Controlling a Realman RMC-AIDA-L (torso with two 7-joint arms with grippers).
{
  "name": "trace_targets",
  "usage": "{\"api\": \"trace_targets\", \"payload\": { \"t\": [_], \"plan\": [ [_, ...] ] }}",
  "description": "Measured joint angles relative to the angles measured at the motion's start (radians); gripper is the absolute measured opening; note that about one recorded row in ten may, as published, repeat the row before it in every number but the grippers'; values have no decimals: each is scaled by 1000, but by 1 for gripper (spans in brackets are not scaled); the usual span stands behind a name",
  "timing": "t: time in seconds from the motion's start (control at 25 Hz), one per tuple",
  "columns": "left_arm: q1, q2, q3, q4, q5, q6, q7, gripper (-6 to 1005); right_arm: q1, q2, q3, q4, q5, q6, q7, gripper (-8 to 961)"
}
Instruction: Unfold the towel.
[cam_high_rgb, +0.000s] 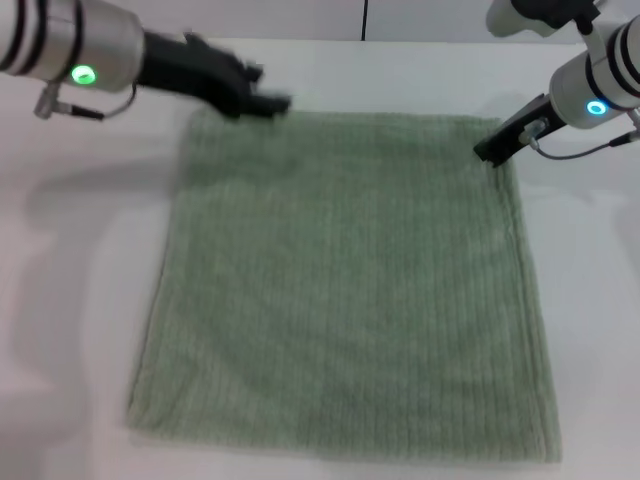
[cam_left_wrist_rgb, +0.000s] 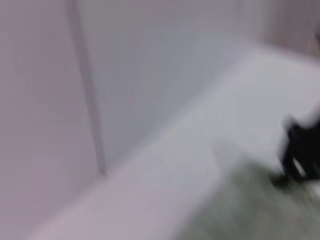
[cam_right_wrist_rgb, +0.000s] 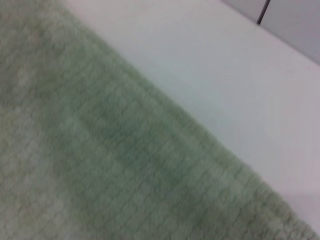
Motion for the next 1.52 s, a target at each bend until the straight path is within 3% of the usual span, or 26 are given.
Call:
{"api": "trace_targets", "payload": {
  "t": [0.08, 0.16, 0.28, 0.44, 0.52, 0.56, 0.64, 0.68, 0.8, 0.88, 0.96, 1.0, 1.16, 1.2, 1.24, 1.36, 1.4, 1.44, 1.52],
  "plan": [
    [43, 3, -116, -77, -213, -142, 97, 544, 10, 0, 1, -2, 0, -7, 16, 1],
    [45, 3, -151, -111, -265, -162, 126, 544, 13, 0, 1, -6, 0, -10, 25, 1],
    [44, 4, -297, -266, -448, -225, 275, 543, 19, 3, -1, -47, -5, -27, 65, 1],
    [42, 4, -355, -358, -556, -288, 374, 542, 11, 7, -3, -101, -5, -74, 100, 1],
    [45, 4, -370, -408, -642, -343, 452, 541, -22, 26, 3, -175, -5, -172, 109, 1],
    [47, 4, -373, -425, -674, -359, 482, 541, -22, 26, 3, -175, -5, -172, 109, 1],
    [50, 4, -377, -449, -718, -377, 525, 542, -60, 53, 2, -239, -5, -275, 108, 1],
    [52, 4, -387, -485, -778, -397, 582, 542, -93, 79, -11, -282, -5, -376, 101, 1],
    [53, 3, -427, -553, -894, -426, 698, 542, -111, 95, -57, -292, 10, -491, 97, 1],
    [53, 3, -446, -578, -938, -432, 739, 542, -136, 100, -152, -284, 78, -648, 96, 1],
    [52, 4, -493, -656, -1099, -444, 887, 542, -175, 103, -256, -286, 151, -817, 102, 1],
    [52, 4, -493, -656, -1099, -444, 887, 542, -175, 103, -256, -286, 151, -817, 102, 1],
    [43, 1, -520, -747, -1262, -453, 1068, 542, -261, 107, -448, -288, 235, -1167, 179, 1],
    [43, 1, -520, -747, -1262, -453, 1068, 542, -261, 107, -448, -288, 235, -1167, 179, 1],
    [42, 0, -520, -763, -1298, -452, 1103, 542, -296, 107, -525, -271, 238, -1333, 251, 1],
    [38, -4, -520, -820, -1429, -440, 1213, 542, -335, 108, -595, -223, 237, -1529, 344, 1],
    [38, -4, -520, -820, -1429, -440, 1213, 542, -335, 108, -595, -223, 237, -1529, 344, 1],
    [34, -4, -521, -856, -1502, -415, 1286, 542, -351, 109, -630, -166, 235, -1651, 421, 1],
    [31, -4, -521, -875, -1530, -402, 1326, 542, -355, 109, -648, -128, 233, -1712, 468, 1]
  ]
}}
